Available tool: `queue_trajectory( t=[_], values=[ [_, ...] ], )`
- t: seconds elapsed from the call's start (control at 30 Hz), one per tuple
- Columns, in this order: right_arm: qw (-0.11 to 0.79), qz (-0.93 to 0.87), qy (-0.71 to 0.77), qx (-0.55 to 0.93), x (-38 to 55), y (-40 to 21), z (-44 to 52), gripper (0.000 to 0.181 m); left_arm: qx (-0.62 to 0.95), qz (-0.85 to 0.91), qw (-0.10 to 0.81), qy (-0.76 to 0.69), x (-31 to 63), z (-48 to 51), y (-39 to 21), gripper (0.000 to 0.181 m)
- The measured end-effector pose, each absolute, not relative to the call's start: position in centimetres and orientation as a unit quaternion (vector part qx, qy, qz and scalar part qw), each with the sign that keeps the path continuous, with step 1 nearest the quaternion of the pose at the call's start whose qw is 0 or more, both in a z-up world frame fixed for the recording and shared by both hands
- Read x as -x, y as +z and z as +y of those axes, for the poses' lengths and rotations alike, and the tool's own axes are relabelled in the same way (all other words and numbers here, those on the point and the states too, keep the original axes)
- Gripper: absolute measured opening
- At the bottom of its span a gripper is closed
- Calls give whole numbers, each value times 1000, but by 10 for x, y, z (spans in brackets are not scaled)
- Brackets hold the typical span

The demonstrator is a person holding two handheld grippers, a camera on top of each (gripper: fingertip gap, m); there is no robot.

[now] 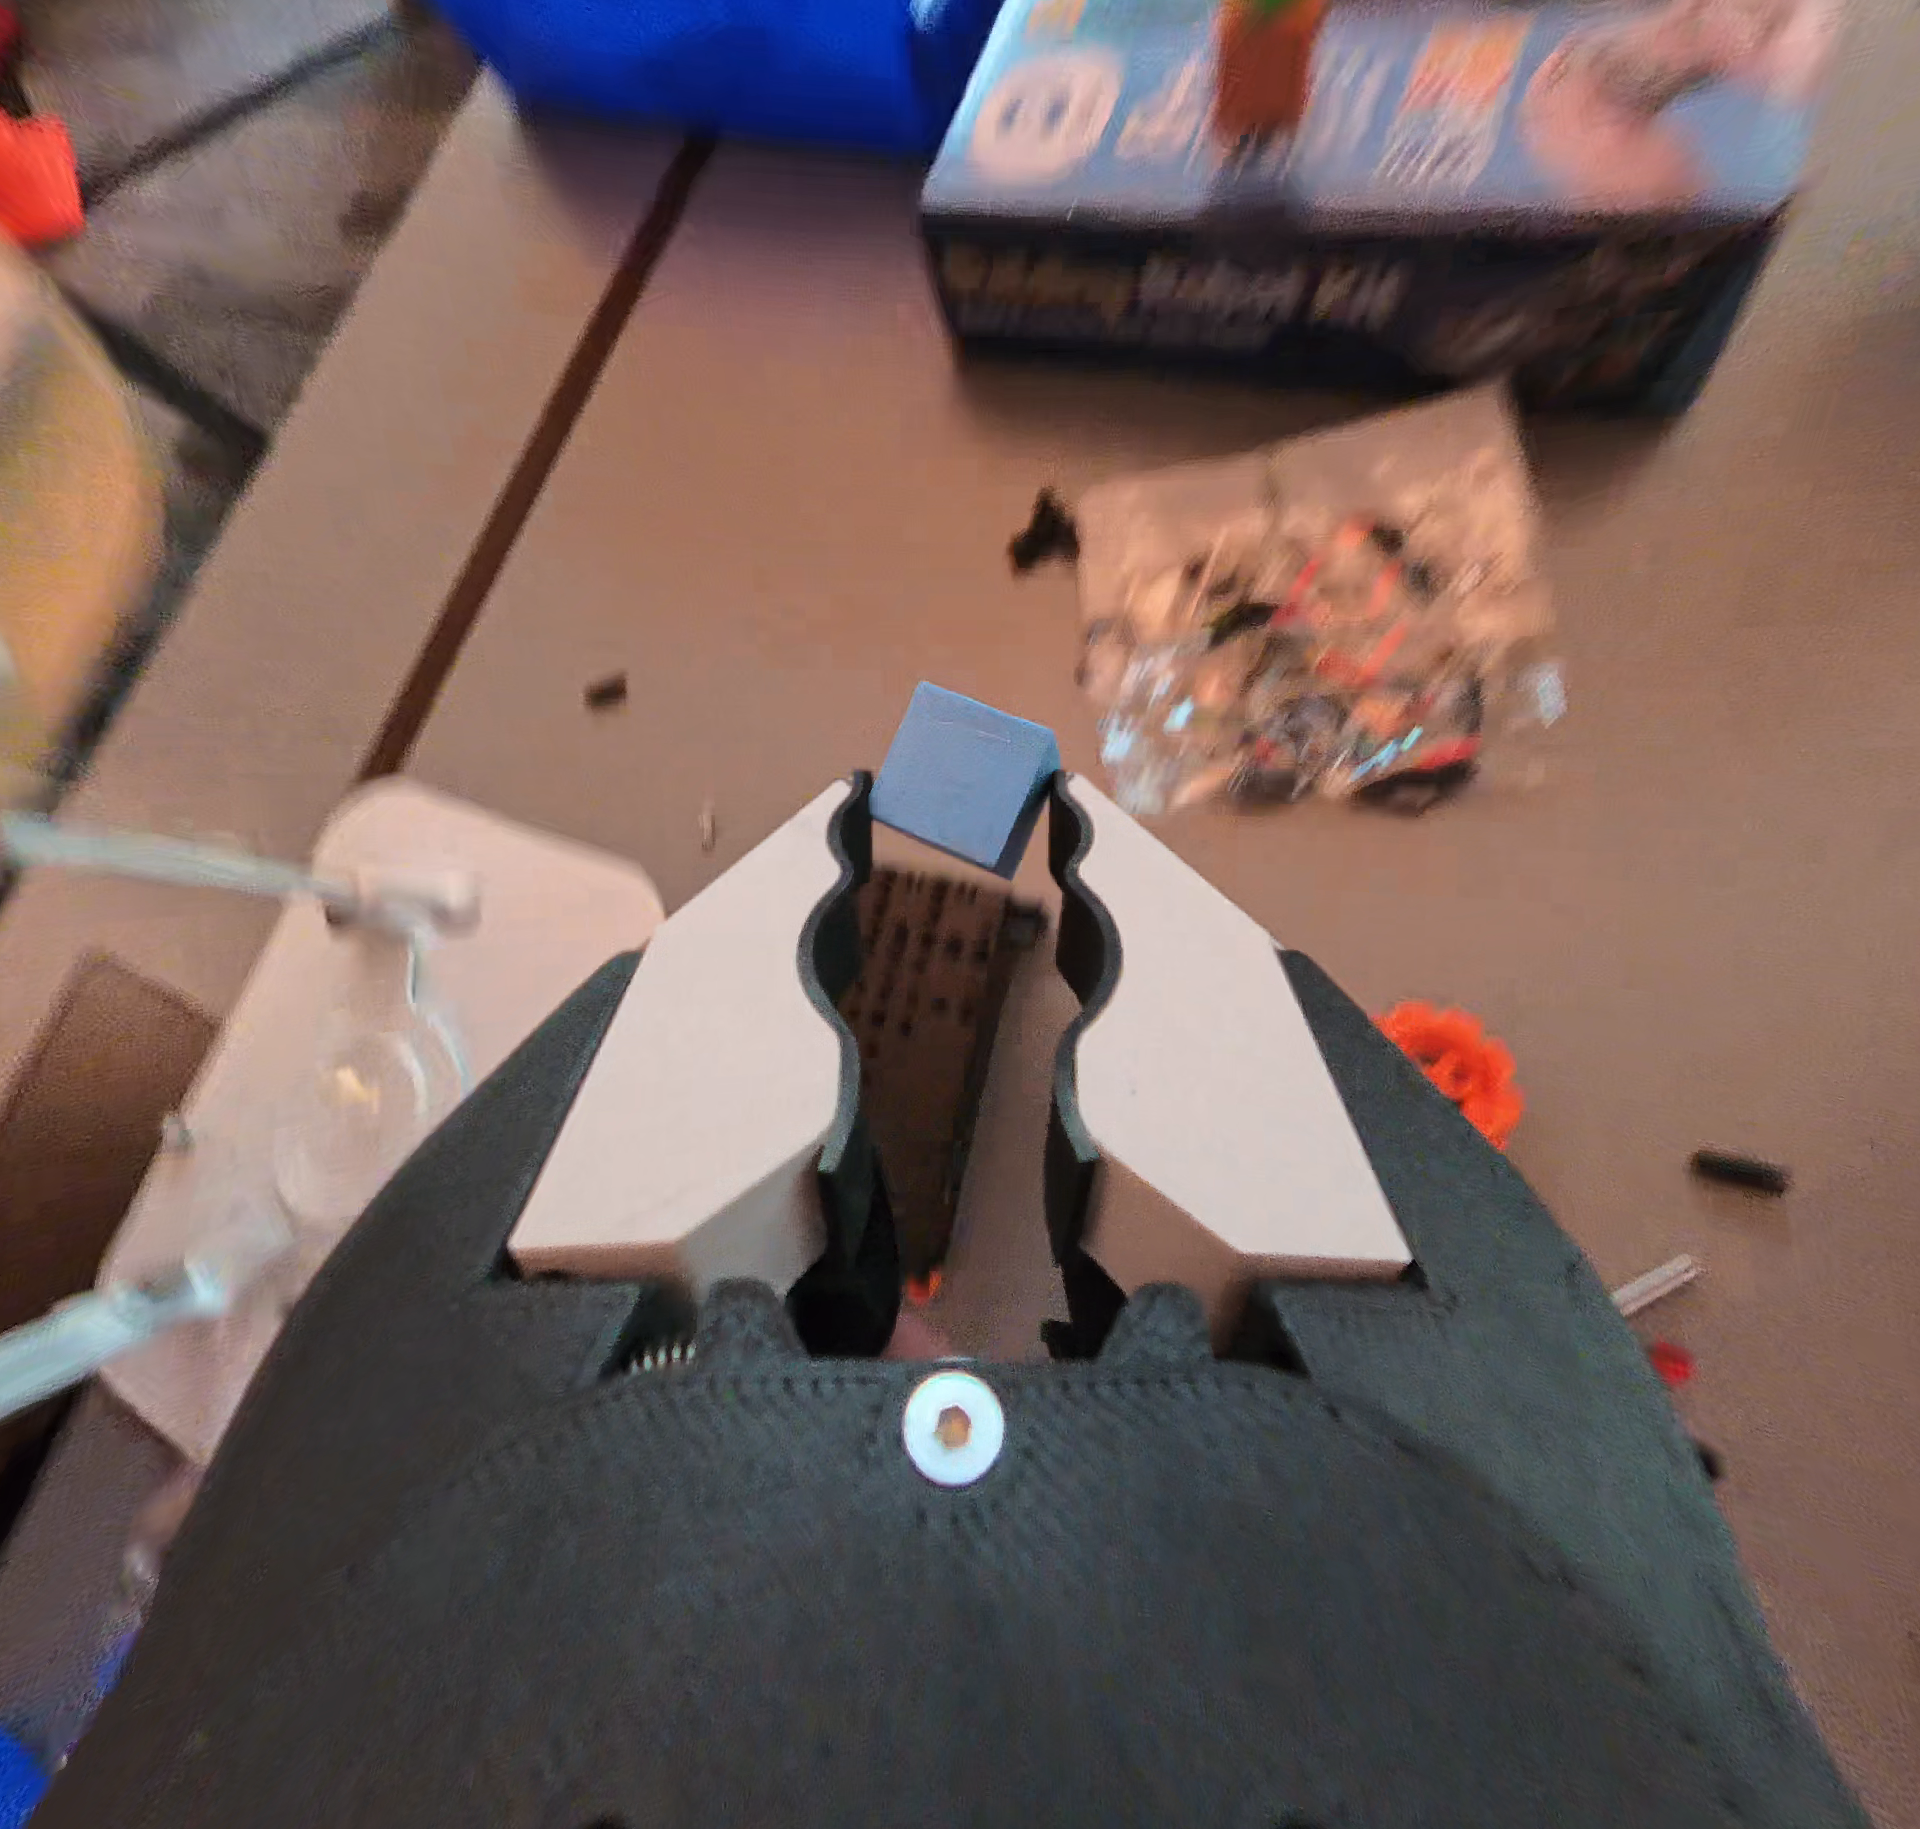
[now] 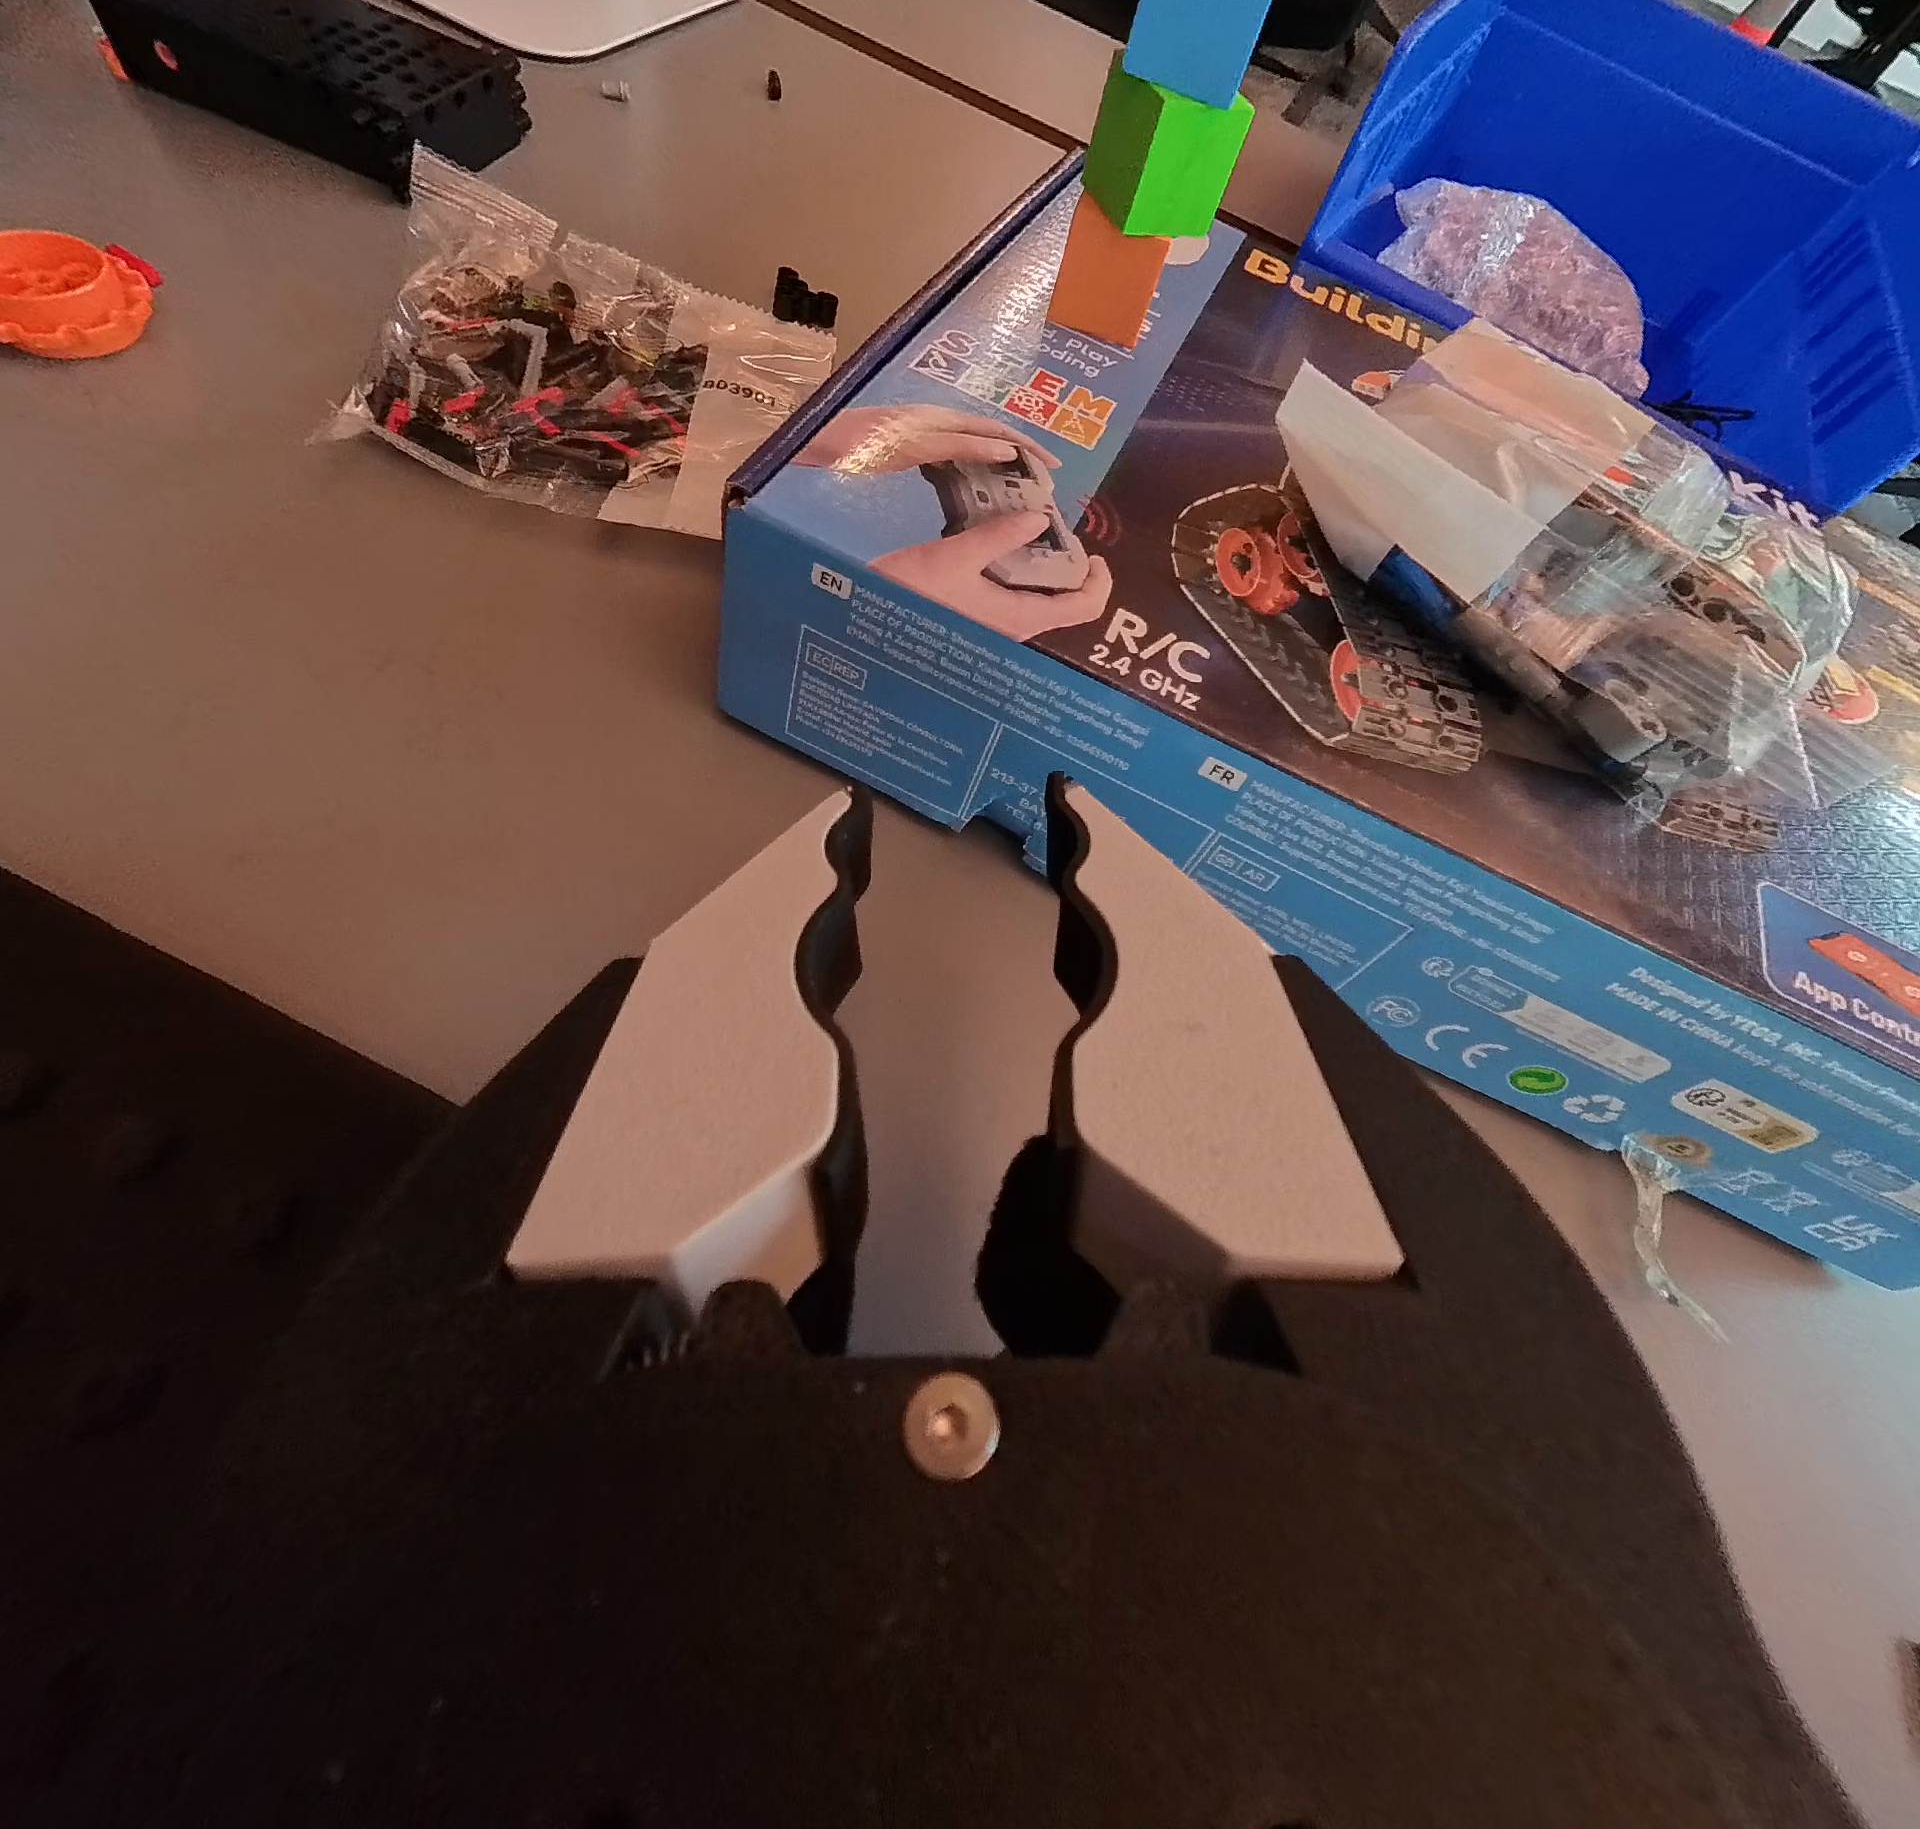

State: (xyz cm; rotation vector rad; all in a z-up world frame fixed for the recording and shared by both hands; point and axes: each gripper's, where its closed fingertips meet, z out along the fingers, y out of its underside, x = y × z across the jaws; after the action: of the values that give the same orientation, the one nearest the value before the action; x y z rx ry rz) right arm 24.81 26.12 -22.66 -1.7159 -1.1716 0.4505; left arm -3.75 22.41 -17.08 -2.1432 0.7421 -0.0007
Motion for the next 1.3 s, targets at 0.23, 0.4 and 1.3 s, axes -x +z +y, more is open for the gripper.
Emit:
queue_trajectory(
  t=[0.23,0.4,1.3],
  values=[
    [490,-484,178,703,-248,-227,261,31,790,400,464,23,-68,293,-85,32],
    [492,-486,182,699,-248,-226,259,31,780,412,471,-14,-115,338,-53,32],
    [500,-492,186,688,-247,-223,258,30,785,393,476,-47,-122,362,-46,48]
  ],
)
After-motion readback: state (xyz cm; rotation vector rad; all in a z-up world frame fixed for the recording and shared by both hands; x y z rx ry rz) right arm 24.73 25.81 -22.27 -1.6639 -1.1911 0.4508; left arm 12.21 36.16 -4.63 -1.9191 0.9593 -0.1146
